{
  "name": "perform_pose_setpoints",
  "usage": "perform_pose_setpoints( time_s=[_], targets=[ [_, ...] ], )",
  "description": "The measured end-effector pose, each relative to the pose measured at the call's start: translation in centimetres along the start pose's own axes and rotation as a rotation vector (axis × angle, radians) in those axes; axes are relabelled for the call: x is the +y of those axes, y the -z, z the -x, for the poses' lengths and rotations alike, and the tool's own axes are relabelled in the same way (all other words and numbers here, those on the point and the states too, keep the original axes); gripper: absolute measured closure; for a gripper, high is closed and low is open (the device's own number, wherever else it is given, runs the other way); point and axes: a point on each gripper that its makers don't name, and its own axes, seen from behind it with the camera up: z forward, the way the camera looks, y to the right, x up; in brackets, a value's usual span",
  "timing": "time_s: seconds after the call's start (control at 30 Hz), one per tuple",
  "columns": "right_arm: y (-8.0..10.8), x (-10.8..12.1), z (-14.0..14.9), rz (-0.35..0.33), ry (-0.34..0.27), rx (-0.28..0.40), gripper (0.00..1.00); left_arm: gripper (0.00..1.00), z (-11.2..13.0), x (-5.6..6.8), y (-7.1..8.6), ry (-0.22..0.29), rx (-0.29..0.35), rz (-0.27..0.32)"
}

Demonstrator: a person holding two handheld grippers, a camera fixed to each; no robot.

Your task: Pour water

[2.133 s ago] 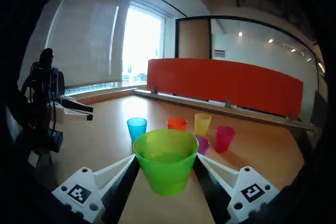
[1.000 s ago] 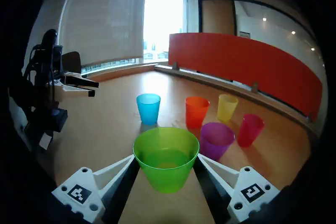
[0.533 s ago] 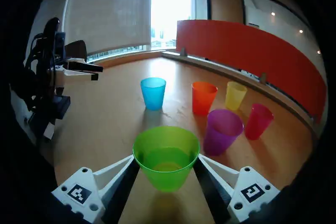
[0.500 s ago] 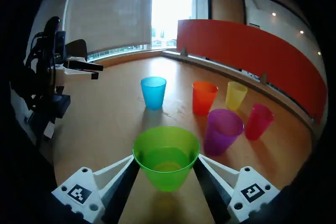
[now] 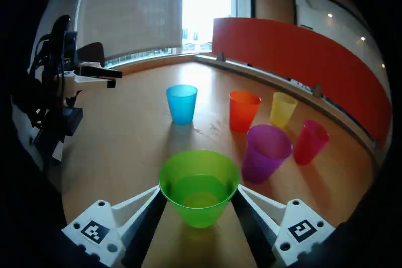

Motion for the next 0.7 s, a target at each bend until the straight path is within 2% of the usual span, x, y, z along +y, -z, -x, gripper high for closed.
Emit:
perform_pose_setpoints(
  time_s=[0.7],
  targets=[
    [-0.69,0.07,0.85,-0.003,-0.006,-0.020,0.14,0.08,0.15,-0.32,-0.40,0.002,-0.005,0.002]
  ],
)
